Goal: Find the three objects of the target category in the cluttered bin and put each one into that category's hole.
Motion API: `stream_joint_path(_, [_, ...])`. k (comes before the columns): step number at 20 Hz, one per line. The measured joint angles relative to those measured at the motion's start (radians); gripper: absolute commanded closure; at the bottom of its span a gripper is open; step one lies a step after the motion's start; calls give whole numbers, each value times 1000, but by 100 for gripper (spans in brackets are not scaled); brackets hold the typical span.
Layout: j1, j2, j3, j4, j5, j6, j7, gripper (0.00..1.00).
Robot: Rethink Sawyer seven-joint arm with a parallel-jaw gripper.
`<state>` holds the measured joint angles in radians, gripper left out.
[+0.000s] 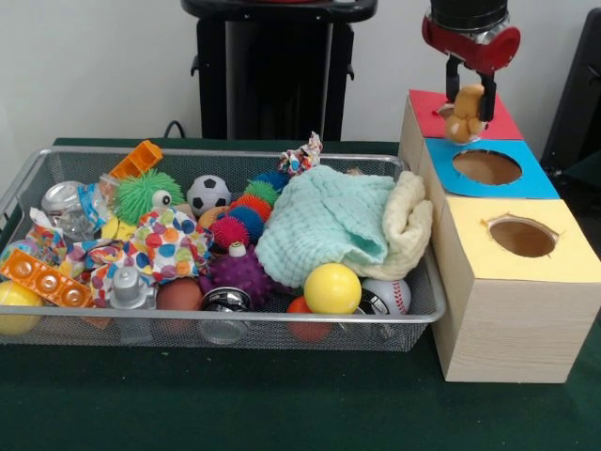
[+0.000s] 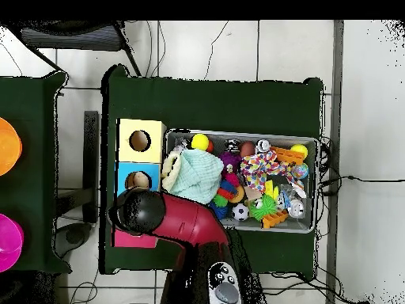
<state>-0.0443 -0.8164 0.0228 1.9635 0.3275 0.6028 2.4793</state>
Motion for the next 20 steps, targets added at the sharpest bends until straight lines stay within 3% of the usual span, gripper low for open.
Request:
stream_joint_path(8, [13,-13,-13,16,12,0,0,0])
stream_joint_path(20, [95,-57,-38,91,48,8,0,0])
